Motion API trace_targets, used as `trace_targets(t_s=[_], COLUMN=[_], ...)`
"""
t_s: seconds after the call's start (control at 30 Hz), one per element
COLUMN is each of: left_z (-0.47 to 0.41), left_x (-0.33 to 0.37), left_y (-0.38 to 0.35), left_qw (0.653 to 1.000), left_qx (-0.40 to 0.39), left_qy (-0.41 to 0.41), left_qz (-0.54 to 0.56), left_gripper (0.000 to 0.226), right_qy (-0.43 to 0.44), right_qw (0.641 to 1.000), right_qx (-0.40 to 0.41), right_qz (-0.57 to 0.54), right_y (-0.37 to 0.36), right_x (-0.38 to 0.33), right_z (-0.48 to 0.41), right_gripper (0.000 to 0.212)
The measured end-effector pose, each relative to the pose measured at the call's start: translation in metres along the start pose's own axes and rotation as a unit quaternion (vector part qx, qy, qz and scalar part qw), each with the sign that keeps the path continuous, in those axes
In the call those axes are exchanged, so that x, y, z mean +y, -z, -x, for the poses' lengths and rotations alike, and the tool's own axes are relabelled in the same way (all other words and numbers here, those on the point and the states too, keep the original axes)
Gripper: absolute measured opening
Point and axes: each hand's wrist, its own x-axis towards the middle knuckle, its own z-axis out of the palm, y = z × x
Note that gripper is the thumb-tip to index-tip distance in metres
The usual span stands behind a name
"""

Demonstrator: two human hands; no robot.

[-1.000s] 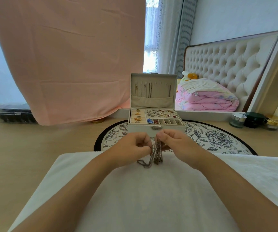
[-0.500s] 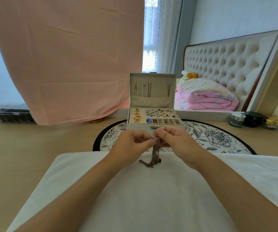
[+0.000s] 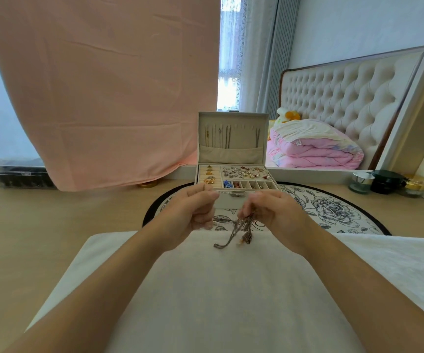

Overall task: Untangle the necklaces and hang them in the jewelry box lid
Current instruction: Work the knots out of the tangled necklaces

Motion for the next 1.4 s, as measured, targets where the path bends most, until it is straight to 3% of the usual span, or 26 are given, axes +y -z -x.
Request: trace_targets(t_s=[0.07, 0.13, 0.2, 0.23, 0.3, 0.37, 0.43, 0.53, 0.63, 0.7, 0.83, 1.0, 1.2, 1.3, 1.4], left_z=[-0.001, -0.001, 0.000, 0.000, 0.001, 0.000, -0.001, -0.003, -0.006, -0.008, -0.009, -0.011, -0.010, -0.009, -0.009], left_x=[0.001, 0.001, 0.003, 0.003, 0.005, 0.006, 0.005, -0.003, -0.011, -0.016, -0.020, -0.028, -0.038, -0.037, -0.037], left_y=[0.003, 0.005, 0.003, 0.003, 0.005, 0.009, 0.013, 0.015, 0.019, 0.022, 0.026, 0.025, 0.023, 0.021, 0.013], left_qw=[1.000, 0.989, 0.961, 0.961, 0.987, 0.999, 0.996, 0.989, 0.940, 0.915, 0.901, 0.907, 0.845, 0.804, 0.802], left_qx=[0.004, 0.029, 0.057, 0.060, 0.049, 0.030, 0.039, 0.111, 0.155, 0.155, 0.148, 0.171, 0.194, 0.150, 0.044], left_qy=[0.003, 0.003, -0.005, -0.011, -0.021, -0.043, -0.039, -0.009, -0.032, -0.053, -0.038, 0.019, 0.041, -0.026, -0.049], left_qz=[-0.022, -0.147, -0.270, -0.269, -0.151, 0.014, 0.068, -0.099, -0.302, -0.369, -0.405, -0.385, -0.497, -0.575, -0.593], left_gripper=[0.023, 0.025, 0.025, 0.029, 0.037, 0.036, 0.033, 0.024, 0.019, 0.020, 0.021, 0.021, 0.007, 0.023, 0.015], right_qy=[-0.008, -0.016, -0.017, -0.018, -0.018, -0.015, -0.019, -0.039, -0.064, -0.075, -0.091, -0.071, 0.016, 0.061, 0.052], right_qw=[0.996, 0.992, 0.990, 0.992, 0.998, 0.980, 0.967, 0.963, 0.952, 0.940, 0.960, 0.920, 0.887, 0.852, 0.796], right_qx=[0.007, 0.004, 0.003, 0.013, 0.062, 0.102, 0.116, 0.113, 0.085, 0.089, 0.083, 0.099, 0.082, 0.015, -0.050], right_qz=[-0.084, -0.128, -0.139, -0.121, 0.009, 0.167, 0.227, 0.241, 0.288, 0.321, 0.250, 0.372, 0.455, 0.519, 0.601], right_y=[0.002, 0.003, 0.004, 0.003, 0.003, 0.003, 0.004, 0.004, 0.004, 0.005, 0.006, 0.010, 0.002, -0.003, -0.008], right_x=[-0.003, -0.003, 0.001, 0.003, 0.008, 0.012, 0.014, 0.014, 0.017, 0.018, 0.015, 0.025, 0.029, 0.026, 0.026], right_z=[0.000, -0.002, -0.003, -0.003, -0.004, -0.005, -0.007, -0.008, -0.005, -0.005, -0.006, -0.006, -0.004, -0.004, -0.007], right_gripper=[0.027, 0.022, 0.012, 0.010, 0.021, 0.027, 0.028, 0.012, 0.011, 0.011, 0.011, 0.009, 0.007, 0.008, 0.016])
